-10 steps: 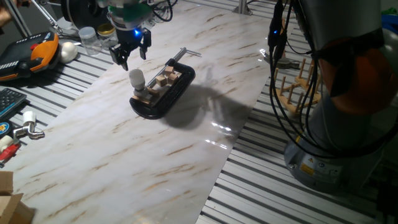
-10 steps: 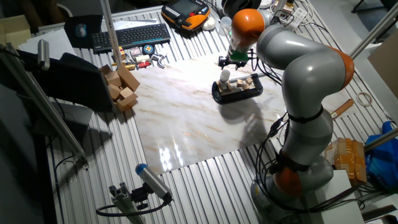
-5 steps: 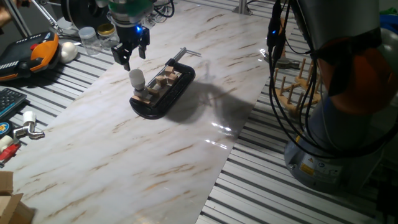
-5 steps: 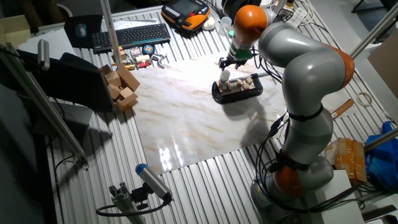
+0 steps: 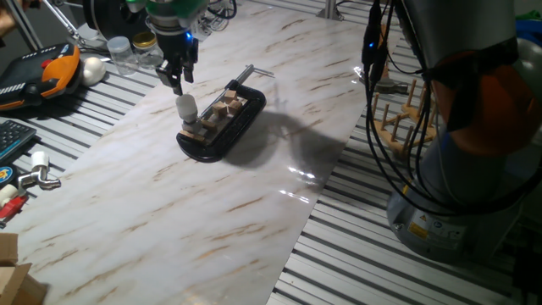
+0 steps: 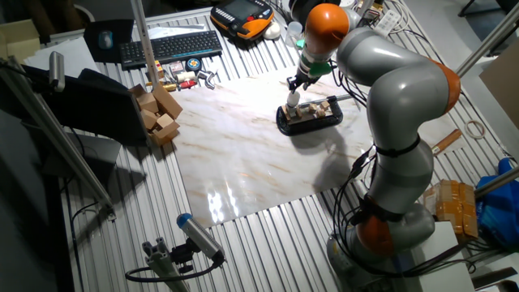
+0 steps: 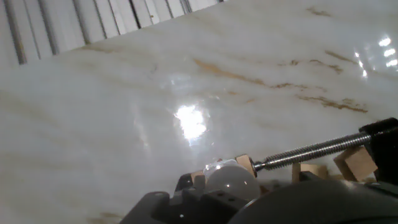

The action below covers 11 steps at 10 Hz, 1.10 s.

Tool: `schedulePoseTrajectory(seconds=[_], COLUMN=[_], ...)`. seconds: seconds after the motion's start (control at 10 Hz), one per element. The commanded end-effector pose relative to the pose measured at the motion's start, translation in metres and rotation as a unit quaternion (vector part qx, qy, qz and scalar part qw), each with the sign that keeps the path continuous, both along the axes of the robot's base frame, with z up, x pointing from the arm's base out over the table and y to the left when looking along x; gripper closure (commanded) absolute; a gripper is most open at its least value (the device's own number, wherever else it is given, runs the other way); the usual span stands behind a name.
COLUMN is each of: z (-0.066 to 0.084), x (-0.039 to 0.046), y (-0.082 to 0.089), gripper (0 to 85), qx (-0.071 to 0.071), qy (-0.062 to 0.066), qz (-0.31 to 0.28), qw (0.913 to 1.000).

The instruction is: Install the light bulb by rotating it

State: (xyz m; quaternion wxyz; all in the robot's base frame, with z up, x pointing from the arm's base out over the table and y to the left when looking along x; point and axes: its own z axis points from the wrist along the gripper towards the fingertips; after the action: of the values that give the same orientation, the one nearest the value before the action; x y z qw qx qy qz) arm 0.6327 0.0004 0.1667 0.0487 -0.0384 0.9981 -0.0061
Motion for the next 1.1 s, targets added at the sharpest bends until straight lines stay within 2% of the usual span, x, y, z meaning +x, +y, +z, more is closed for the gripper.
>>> schedulePoseTrajectory(seconds=[0.0,0.2,0.3,0.5,0.6,1.0], z=[0.002,0.003,0.002,-0.001,-0.005,-0.002], x=[0.0001,0.0005,-0.0003,0.0006,0.0004,-0.0007], y=[0.000,0.002,0.003,0.006,0.008,0.010], gripper=[51.0,85.0,85.0,85.0,85.0,85.0], qx=[-0.008,-0.011,-0.005,-0.003,0.002,-0.002], qy=[-0.005,-0.002,0.001,0.001,0.000,0.002], qz=[0.031,0.010,0.022,0.035,0.044,0.072], qw=[0.9995,0.9999,0.9998,0.9994,0.9990,0.9974])
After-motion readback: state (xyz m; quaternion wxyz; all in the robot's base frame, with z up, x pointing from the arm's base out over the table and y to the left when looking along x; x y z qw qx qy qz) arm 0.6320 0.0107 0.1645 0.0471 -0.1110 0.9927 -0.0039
